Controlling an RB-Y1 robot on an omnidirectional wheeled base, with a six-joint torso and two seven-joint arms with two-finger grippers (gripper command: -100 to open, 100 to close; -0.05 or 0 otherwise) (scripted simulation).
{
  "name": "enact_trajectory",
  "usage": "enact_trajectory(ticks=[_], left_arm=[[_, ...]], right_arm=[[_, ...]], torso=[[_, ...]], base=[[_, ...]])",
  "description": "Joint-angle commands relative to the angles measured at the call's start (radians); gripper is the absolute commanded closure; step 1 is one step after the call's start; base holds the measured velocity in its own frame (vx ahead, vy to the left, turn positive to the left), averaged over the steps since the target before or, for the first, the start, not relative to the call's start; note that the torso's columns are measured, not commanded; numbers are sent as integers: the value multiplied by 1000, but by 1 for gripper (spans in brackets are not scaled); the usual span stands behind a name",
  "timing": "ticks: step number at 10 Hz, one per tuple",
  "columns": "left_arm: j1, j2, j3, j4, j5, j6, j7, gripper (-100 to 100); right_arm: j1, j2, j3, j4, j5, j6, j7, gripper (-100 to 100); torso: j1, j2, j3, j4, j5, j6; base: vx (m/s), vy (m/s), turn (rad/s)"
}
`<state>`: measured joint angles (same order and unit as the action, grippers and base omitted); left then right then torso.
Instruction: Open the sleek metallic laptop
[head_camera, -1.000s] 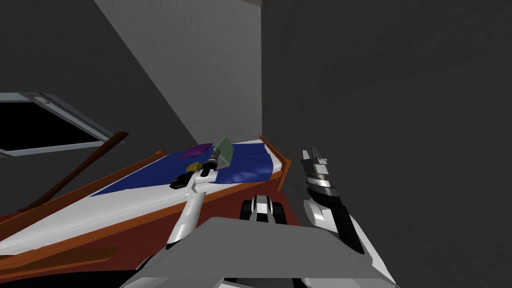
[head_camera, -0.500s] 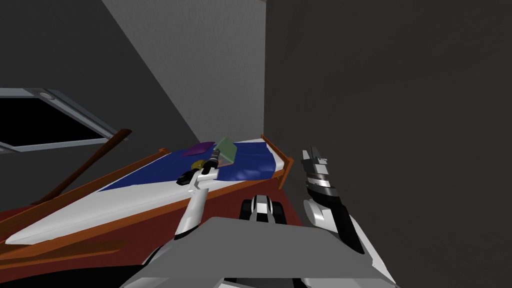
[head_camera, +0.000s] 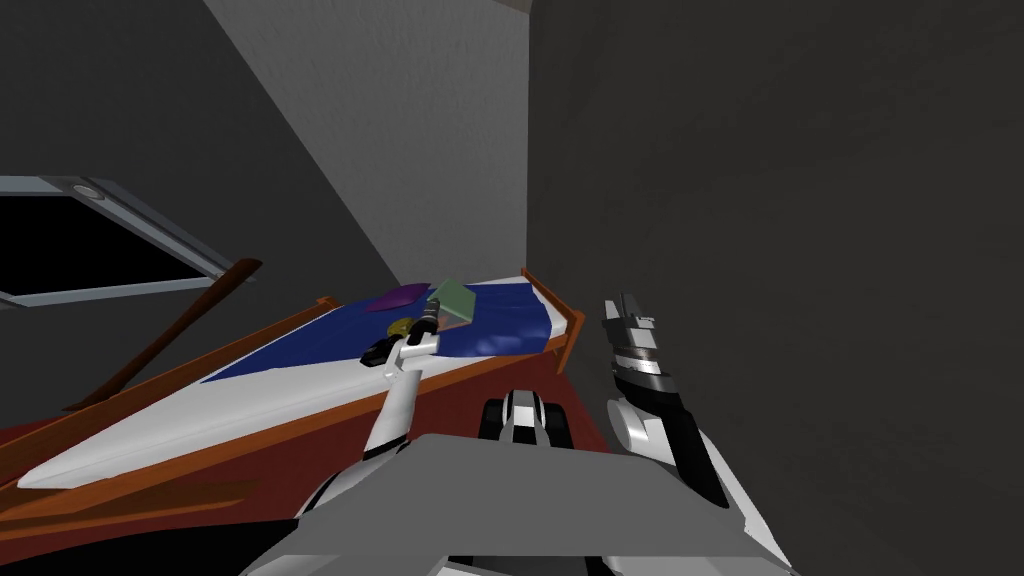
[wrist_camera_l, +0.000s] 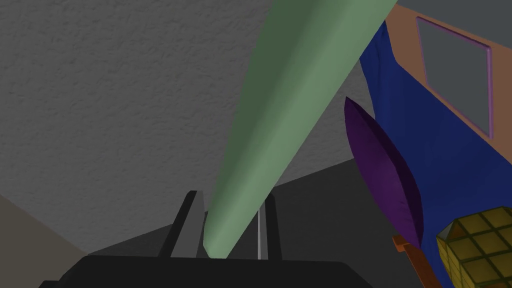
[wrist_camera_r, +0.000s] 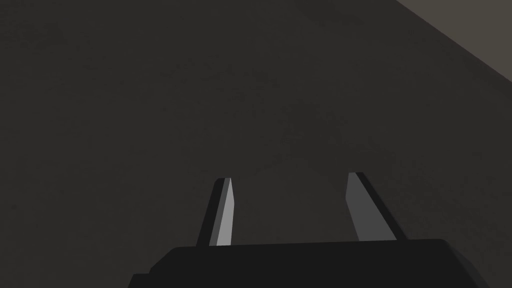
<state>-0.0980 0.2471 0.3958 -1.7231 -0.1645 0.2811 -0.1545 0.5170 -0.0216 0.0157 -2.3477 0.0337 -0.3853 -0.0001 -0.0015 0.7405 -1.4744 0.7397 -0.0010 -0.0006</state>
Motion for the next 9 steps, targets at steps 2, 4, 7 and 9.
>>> enact_trajectory(ticks=[2,4,7,9], left_arm=[[-66,-12,41,100,18,-49,36,100],[-95,-18,60,155,27,-71,52,100],[-155,-29,97,245,44,-114,84,100],[-184,-35,116,297,52,-135,101,100]], right_arm=[[0,0,0,0,0,0,0,0],[0,0,0,0,0,0,0,0],[0,0,0,0,0,0,0,0],[0,0,0,0,0,0,0,0]], torso=[[-1,-1,0,0,-1,0],[-1,0,0,0,0,0],[0,0,0,1,0,1],[1,0,0,1,0,0]], base=[[-53,32,-26],[-57,29,-30],[-74,37,-44],[-72,46,-26]])
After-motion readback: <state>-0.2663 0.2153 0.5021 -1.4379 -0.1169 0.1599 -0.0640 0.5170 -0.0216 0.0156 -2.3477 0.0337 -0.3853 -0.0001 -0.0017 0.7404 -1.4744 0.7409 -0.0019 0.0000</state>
